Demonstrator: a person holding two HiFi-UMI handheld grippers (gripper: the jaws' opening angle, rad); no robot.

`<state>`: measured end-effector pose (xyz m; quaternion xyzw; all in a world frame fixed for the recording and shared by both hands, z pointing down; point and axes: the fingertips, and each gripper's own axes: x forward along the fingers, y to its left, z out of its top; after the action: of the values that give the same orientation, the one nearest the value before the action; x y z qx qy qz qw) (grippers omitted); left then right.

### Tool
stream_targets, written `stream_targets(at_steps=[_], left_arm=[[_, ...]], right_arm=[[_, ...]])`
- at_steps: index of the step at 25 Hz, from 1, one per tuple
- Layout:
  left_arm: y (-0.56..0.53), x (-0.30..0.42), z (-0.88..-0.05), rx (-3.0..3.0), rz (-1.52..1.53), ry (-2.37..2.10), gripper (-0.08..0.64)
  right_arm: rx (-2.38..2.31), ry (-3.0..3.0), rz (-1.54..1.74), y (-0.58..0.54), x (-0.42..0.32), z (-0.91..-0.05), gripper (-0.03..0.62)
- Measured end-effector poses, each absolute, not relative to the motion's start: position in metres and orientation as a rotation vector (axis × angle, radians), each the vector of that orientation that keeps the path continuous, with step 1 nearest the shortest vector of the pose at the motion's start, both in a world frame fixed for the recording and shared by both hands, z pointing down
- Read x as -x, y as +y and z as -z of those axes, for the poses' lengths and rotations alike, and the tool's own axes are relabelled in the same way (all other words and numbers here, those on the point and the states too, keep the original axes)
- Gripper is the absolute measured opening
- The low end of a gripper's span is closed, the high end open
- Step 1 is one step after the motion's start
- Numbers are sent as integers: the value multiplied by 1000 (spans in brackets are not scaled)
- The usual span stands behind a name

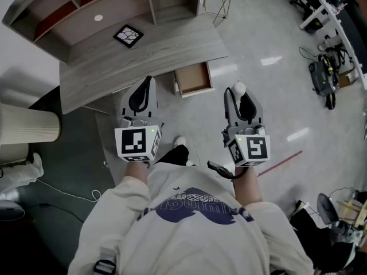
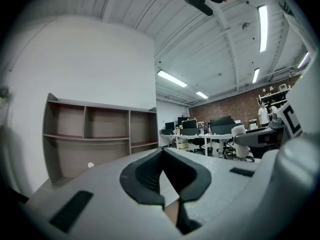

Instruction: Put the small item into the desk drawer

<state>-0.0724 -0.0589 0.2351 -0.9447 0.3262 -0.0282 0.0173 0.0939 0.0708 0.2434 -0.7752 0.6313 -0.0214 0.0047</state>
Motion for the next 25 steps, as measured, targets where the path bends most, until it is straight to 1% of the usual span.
stream_targets(at_steps=[9,16,25], left_arm=[[-113,61,-247,2975,84,998,8],[-127,48,-252,2976,113,974,8],[-127,36,-281,2957,195,1118,8]], right_arm=[[2476,2001,100,24,-100,-254,126],[2502,2026,111,11,-117,-267,126],[2423,2193,213,-11,-137,-302,126]])
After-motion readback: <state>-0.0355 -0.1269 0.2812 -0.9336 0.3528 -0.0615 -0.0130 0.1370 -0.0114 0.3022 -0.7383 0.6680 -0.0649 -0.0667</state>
